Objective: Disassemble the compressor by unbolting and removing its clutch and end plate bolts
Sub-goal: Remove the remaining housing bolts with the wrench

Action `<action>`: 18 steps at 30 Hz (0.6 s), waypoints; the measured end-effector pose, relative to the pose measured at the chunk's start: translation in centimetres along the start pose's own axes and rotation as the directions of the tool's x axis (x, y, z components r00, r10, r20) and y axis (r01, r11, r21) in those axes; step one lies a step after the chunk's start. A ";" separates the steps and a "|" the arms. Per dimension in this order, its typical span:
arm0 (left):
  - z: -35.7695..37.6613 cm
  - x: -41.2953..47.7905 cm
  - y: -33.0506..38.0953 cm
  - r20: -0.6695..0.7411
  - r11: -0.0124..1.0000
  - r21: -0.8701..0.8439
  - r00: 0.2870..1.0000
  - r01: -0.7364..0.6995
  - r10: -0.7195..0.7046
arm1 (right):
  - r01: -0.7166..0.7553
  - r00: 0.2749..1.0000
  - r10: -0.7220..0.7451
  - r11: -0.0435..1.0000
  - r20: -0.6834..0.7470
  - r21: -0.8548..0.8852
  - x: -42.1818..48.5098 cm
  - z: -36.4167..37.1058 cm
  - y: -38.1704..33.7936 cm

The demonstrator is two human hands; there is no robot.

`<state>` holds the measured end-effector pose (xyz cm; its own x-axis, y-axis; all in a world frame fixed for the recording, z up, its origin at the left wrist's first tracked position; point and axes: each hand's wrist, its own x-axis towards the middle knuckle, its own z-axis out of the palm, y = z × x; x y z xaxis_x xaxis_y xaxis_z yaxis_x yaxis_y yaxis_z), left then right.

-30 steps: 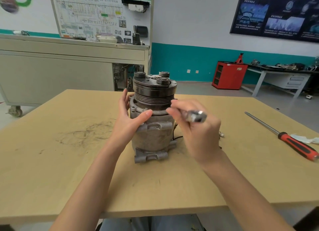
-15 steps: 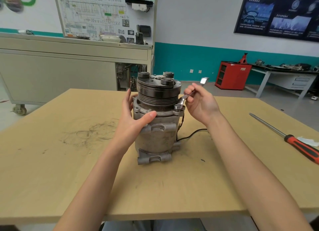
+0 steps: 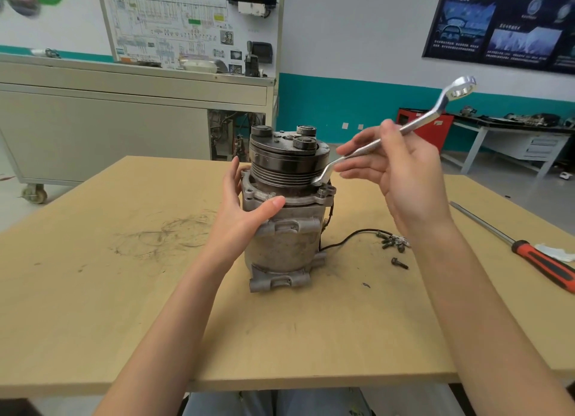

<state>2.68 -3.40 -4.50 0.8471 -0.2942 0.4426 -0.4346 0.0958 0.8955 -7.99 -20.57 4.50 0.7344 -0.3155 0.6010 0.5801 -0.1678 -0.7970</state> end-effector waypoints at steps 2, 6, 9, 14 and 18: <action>0.0 0.0 0.1 -0.006 1.000 0.001 1.000 -0.004 0.004 | 0.141 0.990 -0.140 0.975 0.016 -0.172 -1.5 0.9 -0.1; 0.1 0.0 -0.1 -0.007 1.000 -0.009 1.000 -0.017 0.017 | 0.390 0.917 -0.388 0.831 0.090 -0.397 -3.0 1.3 0.7; 0.1 0.1 -0.3 -0.011 1.000 -0.019 1.000 -0.025 0.024 | 0.526 0.832 -0.532 0.664 0.160 -0.532 -3.6 1.2 1.4; 0.1 0.1 -0.4 -0.008 0.999 -0.012 0.999 -0.036 0.036 | 0.612 0.747 -0.630 0.530 0.211 -0.587 -4.1 1.0 1.7; 0.2 0.2 -0.4 -0.011 0.999 -0.022 0.999 -0.041 0.040 | 0.664 0.672 -0.693 0.407 0.261 -0.628 -4.6 1.9 2.6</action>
<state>2.96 -3.66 -4.76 0.8321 -0.2797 0.4789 -0.4618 0.1286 0.8776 -9.18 -17.77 -0.22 0.1832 0.1478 0.9719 0.5022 -0.8640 0.0368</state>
